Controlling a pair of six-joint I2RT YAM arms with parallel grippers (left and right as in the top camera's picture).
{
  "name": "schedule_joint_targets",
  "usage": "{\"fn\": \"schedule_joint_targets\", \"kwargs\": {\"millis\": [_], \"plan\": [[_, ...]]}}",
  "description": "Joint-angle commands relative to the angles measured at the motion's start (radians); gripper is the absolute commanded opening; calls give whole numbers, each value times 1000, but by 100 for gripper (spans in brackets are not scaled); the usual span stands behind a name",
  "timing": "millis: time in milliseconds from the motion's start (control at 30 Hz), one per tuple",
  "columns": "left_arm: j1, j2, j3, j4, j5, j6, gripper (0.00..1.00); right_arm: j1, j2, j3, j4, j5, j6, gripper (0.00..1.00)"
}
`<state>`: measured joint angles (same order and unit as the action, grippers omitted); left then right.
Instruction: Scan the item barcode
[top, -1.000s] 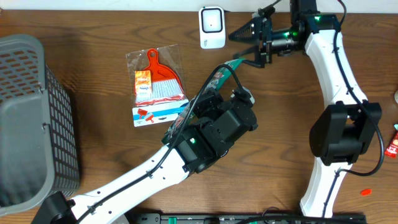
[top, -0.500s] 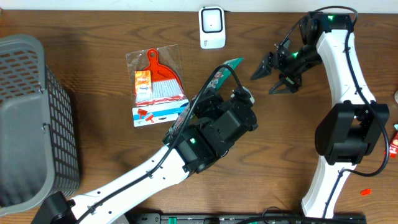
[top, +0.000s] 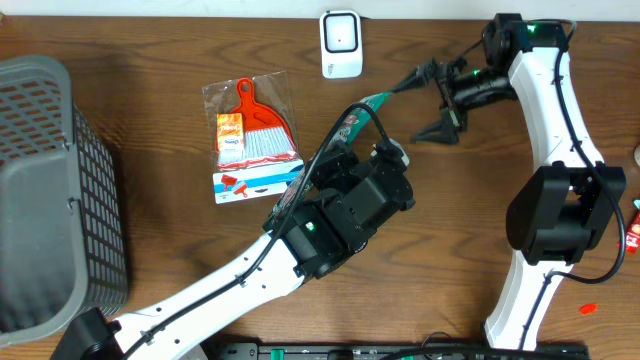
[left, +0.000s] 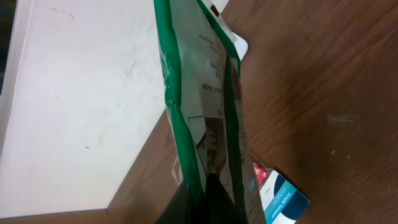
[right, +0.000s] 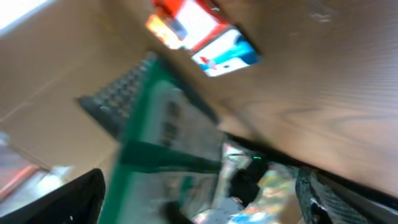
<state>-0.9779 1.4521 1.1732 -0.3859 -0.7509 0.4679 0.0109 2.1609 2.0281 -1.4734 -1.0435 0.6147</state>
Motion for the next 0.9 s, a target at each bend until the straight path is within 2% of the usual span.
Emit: {"fn": "schedule_joint_targets", "kwargs": {"millis": [0, 200, 267, 333, 400, 633, 867], "plan": [[-2, -4, 18, 2, -19, -21, 7, 21, -8, 14, 76, -115, 192, 98], [-2, -4, 18, 2, -19, -21, 7, 79, -8, 14, 307, -229, 357, 97], [-2, -4, 18, 2, -20, -21, 7, 113, -8, 14, 356, -266, 399, 94], [-2, -4, 18, 1, -20, -21, 7, 148, -8, 14, 363, -287, 407, 85], [-2, -4, 18, 0, -21, -21, 7, 182, -8, 14, 363, -286, 406, 79], [-2, -4, 18, -11, -21, -21, 7, 204, -8, 14, 362, -332, 363, 72], [-2, -4, 18, -11, -21, -21, 7, 152, -8, 14, 285, -342, 246, 46]]}}
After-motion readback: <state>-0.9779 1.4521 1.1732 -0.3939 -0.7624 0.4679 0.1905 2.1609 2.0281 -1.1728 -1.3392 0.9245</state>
